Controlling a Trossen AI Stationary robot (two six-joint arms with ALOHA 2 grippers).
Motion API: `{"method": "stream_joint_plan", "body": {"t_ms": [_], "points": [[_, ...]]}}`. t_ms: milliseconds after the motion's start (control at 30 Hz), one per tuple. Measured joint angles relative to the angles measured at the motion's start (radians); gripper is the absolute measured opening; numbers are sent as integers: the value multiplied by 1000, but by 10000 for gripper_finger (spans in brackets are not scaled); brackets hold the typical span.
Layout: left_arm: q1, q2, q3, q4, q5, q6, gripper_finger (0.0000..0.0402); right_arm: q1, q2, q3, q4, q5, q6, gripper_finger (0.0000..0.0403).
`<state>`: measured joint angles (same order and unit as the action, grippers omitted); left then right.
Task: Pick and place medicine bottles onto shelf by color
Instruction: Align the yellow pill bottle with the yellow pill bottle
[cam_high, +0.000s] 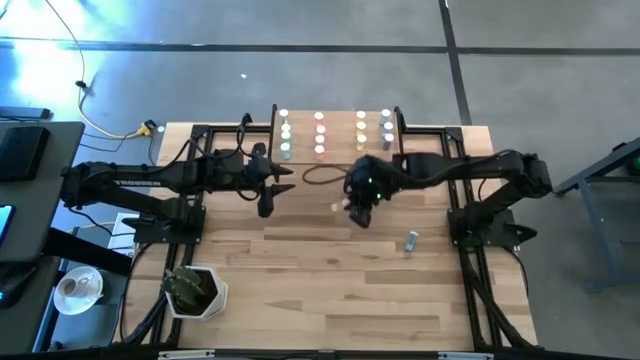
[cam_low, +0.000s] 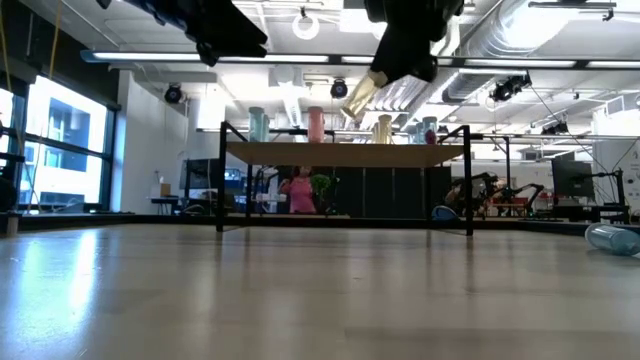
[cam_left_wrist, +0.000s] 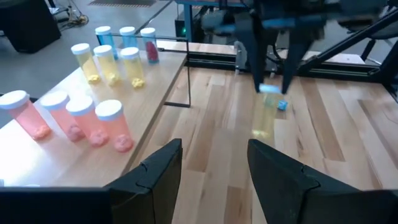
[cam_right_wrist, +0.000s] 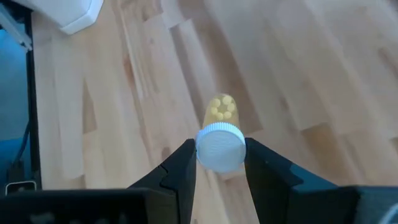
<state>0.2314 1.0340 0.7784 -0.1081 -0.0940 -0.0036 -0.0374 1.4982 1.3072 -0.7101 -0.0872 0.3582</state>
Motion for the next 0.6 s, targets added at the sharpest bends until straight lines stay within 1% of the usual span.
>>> {"method": "stream_joint_plan", "body": {"t_ms": [200,333,600], "points": [[0,0,0,0,0,16,172,-85,0,126,-151,0,-30,112],[0,0,0,0,0,16,172,-151,0,205,-246,0,-86,112],[0,0,0,-6,1,9,172,-292,0,328,-405,1,-112,112]]}}
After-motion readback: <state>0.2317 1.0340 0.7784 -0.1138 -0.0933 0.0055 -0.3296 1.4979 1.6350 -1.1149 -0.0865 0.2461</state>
